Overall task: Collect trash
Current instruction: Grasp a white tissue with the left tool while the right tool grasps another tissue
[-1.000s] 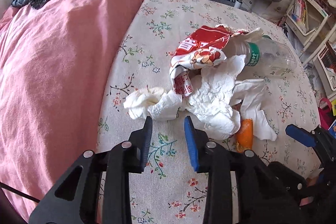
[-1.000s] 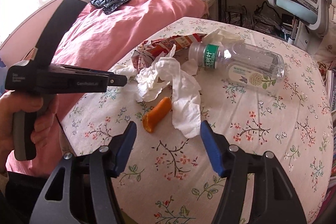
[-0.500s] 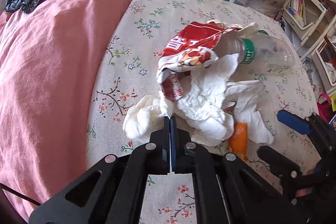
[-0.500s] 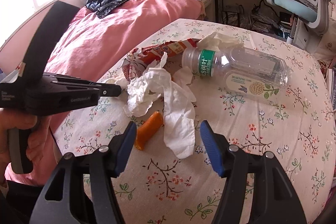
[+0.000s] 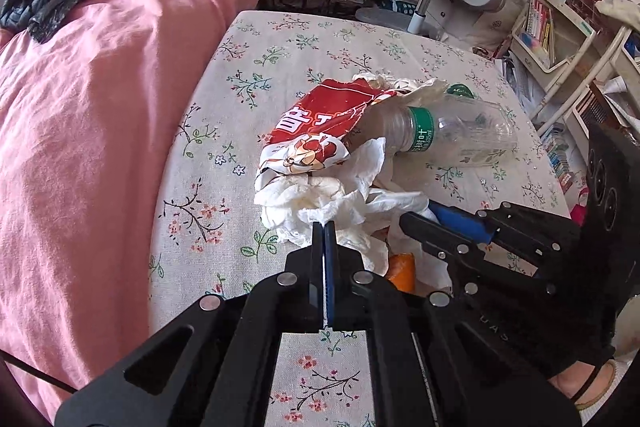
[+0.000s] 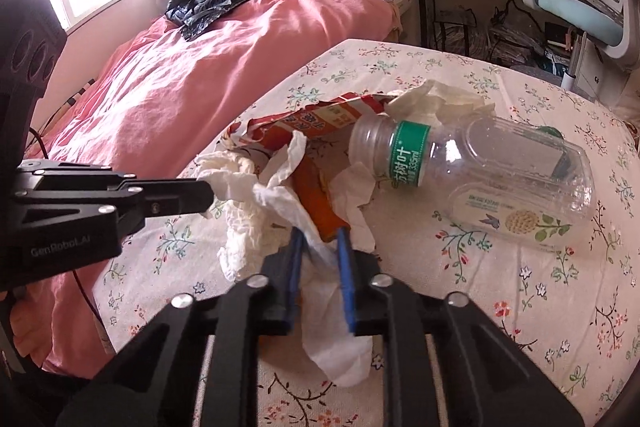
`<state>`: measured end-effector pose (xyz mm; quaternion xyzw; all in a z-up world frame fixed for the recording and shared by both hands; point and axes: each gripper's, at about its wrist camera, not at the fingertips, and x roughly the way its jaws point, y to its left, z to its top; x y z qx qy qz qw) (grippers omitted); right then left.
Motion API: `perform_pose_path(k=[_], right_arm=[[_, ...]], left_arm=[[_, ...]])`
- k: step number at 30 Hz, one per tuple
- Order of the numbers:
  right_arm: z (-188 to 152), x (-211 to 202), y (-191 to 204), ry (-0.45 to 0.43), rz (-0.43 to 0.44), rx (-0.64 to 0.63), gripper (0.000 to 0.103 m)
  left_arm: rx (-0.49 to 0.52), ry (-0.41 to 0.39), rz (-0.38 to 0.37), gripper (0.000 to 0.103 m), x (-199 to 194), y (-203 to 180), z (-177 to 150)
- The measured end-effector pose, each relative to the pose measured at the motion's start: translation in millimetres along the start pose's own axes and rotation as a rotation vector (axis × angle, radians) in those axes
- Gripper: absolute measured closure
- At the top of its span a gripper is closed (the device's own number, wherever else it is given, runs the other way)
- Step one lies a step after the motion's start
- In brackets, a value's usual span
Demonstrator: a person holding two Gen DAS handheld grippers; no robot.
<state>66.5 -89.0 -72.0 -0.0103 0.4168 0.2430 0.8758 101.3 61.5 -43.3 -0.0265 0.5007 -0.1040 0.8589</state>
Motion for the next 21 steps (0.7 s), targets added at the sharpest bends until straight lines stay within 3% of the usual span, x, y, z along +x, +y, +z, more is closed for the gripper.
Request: perform_pose_path(k=[9, 21], right_arm=[[-11, -53, -12, -0.068, -0.012, 0.013, 0.093], [-82, -125, 5, -0.054, 0.077, 0.028, 0.093]], left_arm=[[-0.009, -0.031, -0.027, 0.101, -22, -9, -16], [0.029, -0.048, -0.018, 0.101, -57, -56, -90]])
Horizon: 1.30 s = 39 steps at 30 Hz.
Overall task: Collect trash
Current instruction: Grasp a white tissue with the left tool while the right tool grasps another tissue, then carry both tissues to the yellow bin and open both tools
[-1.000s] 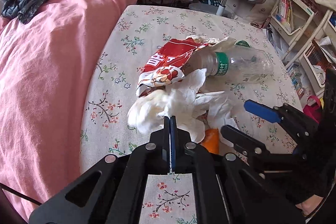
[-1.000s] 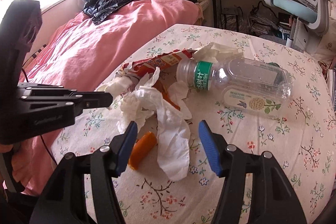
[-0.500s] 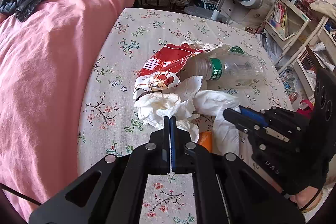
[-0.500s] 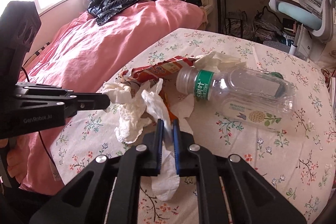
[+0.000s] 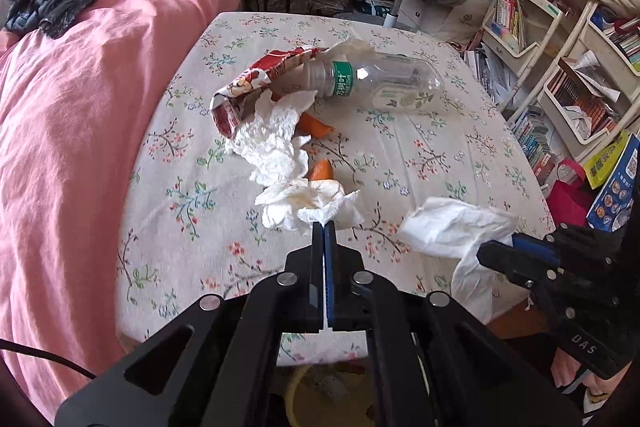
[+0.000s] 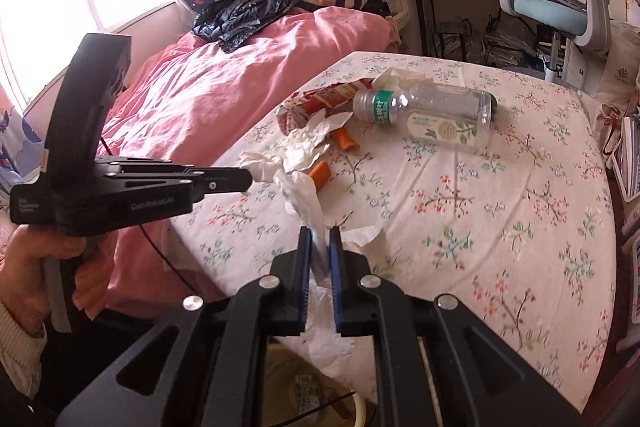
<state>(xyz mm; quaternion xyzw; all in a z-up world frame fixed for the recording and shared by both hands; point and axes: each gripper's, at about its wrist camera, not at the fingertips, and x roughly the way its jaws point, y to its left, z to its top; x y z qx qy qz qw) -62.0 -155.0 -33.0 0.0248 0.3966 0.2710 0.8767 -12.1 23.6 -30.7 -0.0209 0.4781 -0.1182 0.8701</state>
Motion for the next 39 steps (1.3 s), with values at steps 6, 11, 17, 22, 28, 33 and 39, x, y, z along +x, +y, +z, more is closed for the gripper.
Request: perform_pose_path(k=[6, 11, 17, 22, 28, 33, 39], right_arm=[[-50, -15, 20, 0.068, 0.055, 0.003, 0.093], [-80, -13, 31, 0.142, 0.075, -0.007, 0.093], [-104, 3, 27, 0.254, 0.051, -0.002, 0.085], [-113, 5, 16, 0.279, 0.007, 0.024, 0.067], [-116, -3, 9, 0.245, -0.016, 0.054, 0.056], [-119, -12, 12, 0.213, -0.047, 0.036, 0.048], [-116, -14, 10, 0.188, -0.078, 0.038, 0.043]], left_arm=[[0.001, 0.02, 0.001, 0.101, -17, -20, -46], [0.003, 0.042, -0.006, 0.101, -26, -35, -77], [-0.001, 0.103, -0.003, 0.101, -24, -48, -109], [-0.017, 0.156, -0.012, 0.101, -18, -52, -130], [-0.007, 0.194, -0.037, 0.101, -15, -61, -146], [0.004, 0.185, -0.034, 0.092, -16, -68, -148], [0.005, 0.146, -0.007, 0.075, -20, -67, -144]])
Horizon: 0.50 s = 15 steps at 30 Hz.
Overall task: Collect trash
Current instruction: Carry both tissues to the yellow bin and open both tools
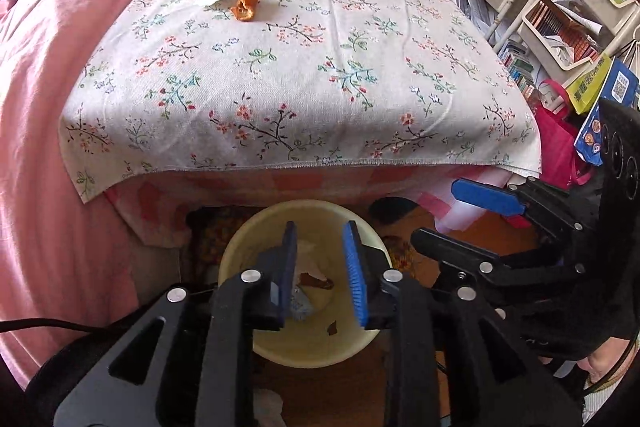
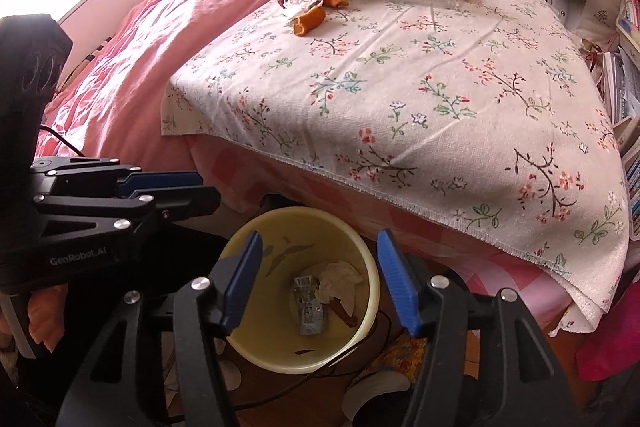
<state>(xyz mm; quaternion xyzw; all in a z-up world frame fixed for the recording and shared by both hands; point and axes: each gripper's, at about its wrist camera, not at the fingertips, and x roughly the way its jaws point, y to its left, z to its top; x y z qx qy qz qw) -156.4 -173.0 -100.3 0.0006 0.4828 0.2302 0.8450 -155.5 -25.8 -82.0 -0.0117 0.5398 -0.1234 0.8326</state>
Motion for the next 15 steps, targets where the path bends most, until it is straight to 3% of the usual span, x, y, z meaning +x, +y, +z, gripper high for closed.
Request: perform_pose_path(k=[9, 15], right_arm=[[6, -1, -2, -0.03, -0.116, -0.029, 0.038], [13, 0, 0, -0.049, -0.174, -0.058, 0.037]], left_arm=[[-0.031, -0.143, 0.069, 0.047, -16, 10, 17], [-0.063, -0.185, 0.1, 0.045, -21, 19, 33]])
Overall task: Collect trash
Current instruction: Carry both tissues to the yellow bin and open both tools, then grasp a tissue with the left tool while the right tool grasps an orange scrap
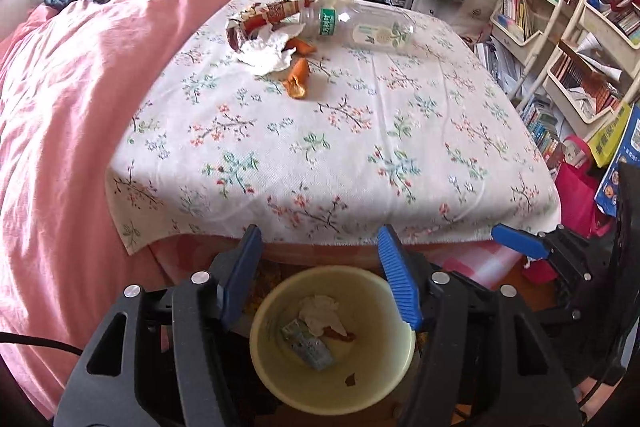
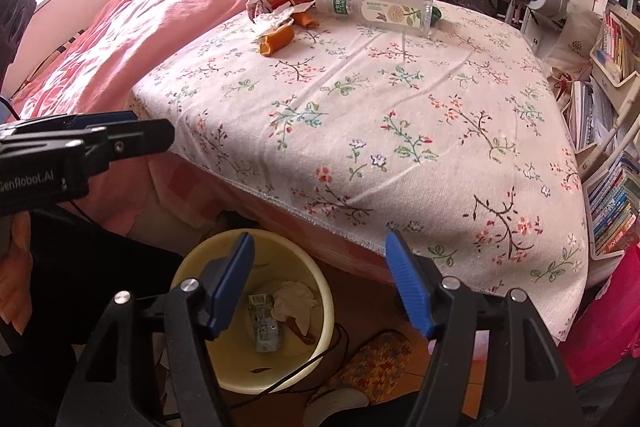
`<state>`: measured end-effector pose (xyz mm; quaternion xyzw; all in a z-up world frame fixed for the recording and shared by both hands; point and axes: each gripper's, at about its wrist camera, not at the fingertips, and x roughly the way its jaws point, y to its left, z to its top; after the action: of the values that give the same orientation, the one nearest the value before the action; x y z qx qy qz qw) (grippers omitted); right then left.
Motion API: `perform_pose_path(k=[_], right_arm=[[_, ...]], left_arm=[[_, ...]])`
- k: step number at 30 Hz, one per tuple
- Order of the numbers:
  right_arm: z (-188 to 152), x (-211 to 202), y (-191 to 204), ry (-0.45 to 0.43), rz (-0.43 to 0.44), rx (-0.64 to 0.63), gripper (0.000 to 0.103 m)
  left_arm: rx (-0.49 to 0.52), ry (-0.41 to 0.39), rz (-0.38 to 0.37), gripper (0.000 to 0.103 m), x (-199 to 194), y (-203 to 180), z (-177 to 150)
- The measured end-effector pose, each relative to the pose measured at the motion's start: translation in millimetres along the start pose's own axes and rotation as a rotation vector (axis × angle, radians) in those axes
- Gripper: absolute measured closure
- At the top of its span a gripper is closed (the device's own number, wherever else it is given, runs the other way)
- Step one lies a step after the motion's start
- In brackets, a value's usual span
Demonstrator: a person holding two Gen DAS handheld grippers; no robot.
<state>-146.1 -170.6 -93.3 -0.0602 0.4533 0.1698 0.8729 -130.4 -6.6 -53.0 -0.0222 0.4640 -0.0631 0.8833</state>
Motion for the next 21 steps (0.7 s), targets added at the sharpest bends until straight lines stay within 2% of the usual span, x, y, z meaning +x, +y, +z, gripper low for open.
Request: perform_pose_path(k=[9, 15, 21], right_arm=[[24, -4, 0, -0.035, -0.008, -0.05, 0.036], [64, 2, -3, -0.072, -0.007, -0.149, 0.036], [80, 22, -10, -0.066, 0.069, -0.066, 0.036]], left_arm=[[0.033, -0.045, 0.039, 0.042, 6, 7, 42], [-0.019, -0.062, 0.052, 0.042, 16, 32, 79], [-0.074, -0.047, 0.052, 0.042, 44, 52, 106]])
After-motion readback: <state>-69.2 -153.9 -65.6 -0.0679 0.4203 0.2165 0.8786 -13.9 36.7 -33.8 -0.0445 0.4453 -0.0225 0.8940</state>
